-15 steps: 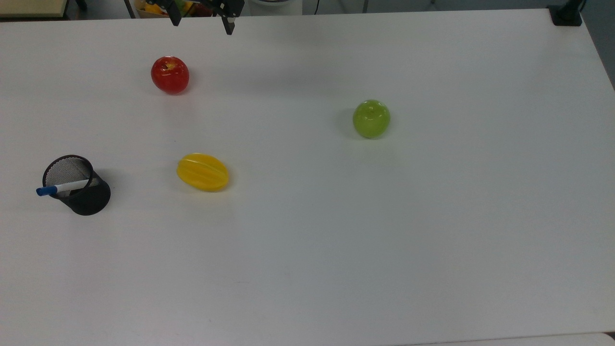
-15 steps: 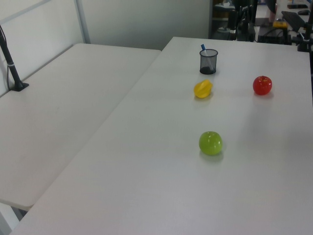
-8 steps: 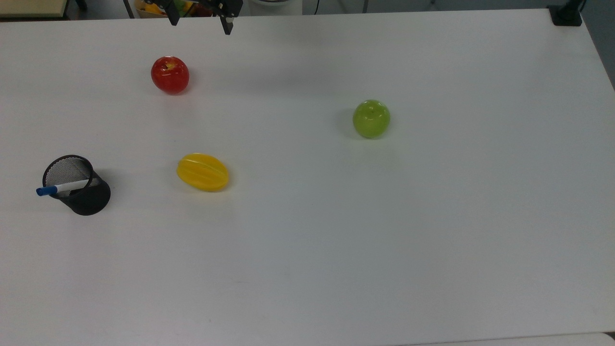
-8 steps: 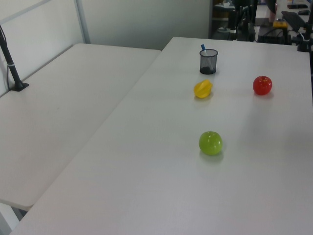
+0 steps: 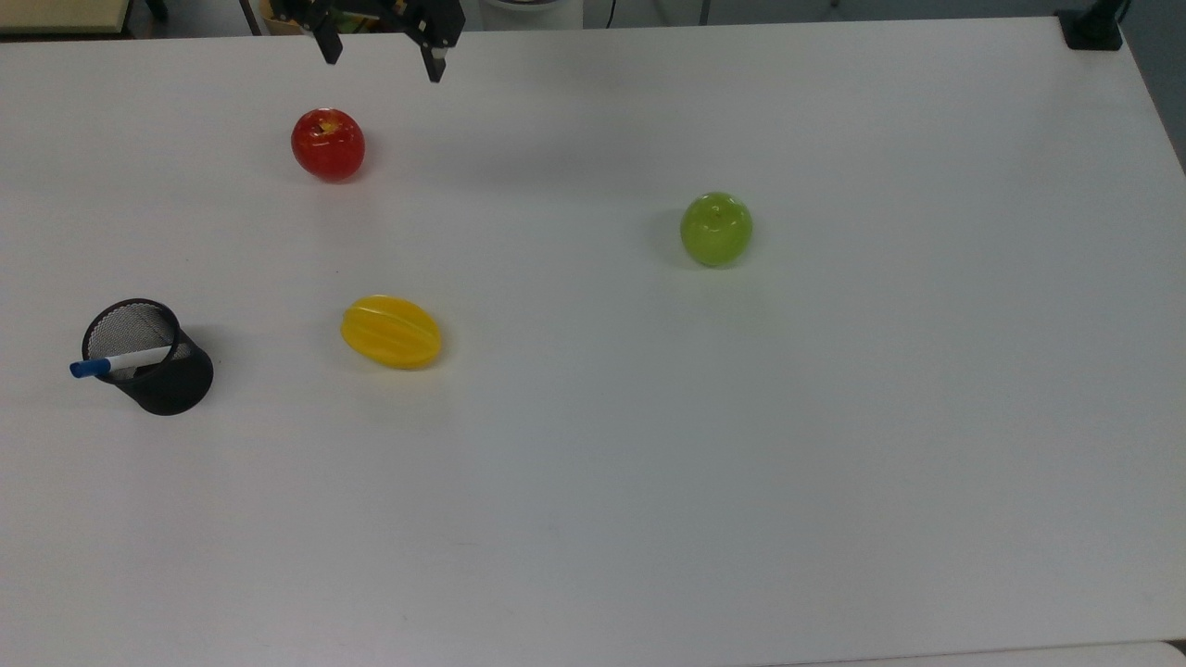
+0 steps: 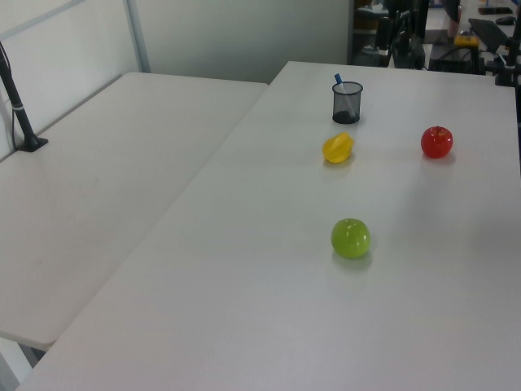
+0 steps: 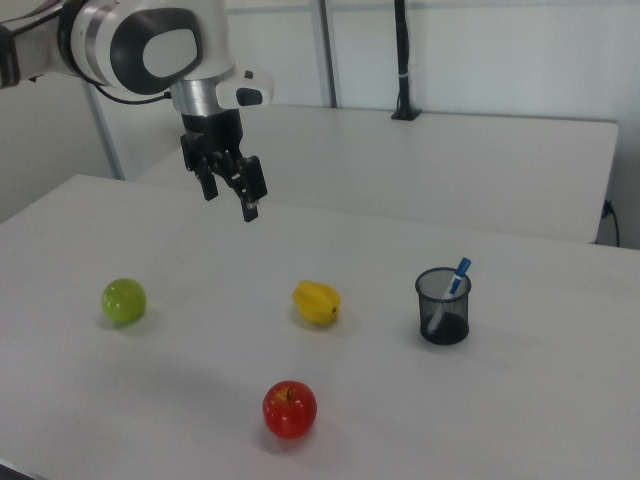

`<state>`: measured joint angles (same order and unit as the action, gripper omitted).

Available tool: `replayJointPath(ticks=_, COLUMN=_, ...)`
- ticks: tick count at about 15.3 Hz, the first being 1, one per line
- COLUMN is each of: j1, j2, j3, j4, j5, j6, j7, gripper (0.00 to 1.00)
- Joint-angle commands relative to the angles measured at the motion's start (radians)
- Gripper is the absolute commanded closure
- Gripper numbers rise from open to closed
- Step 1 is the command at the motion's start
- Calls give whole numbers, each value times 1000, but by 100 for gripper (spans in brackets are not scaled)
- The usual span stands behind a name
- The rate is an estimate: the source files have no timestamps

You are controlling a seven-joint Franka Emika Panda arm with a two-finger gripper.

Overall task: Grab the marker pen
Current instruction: 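Move the gripper over the black mesh pen cup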

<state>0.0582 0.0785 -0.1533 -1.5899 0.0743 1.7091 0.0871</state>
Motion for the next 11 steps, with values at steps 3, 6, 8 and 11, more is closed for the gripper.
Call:
replayJointPath(ticks=3, j1=-12, j2=64, j3=-14, j4=-12, j5=-10, j6=202, j7=5, gripper=0)
replayJointPath(ticks=6, j1=-37, j2=128, j3=-38, j4=-13, j5=-8, j6=374, j7=-4, gripper=0)
replayJointPath(ticks=8, j1=-40, j2=174, j3=-60, j4=-13, j5=-8, j6=472, j7=-12, gripper=1)
replayJointPath(ticks=11, j1=-61, j2=239, j3=-77, j4=-15, j5=-7, j6=616, j7=-15, gripper=3)
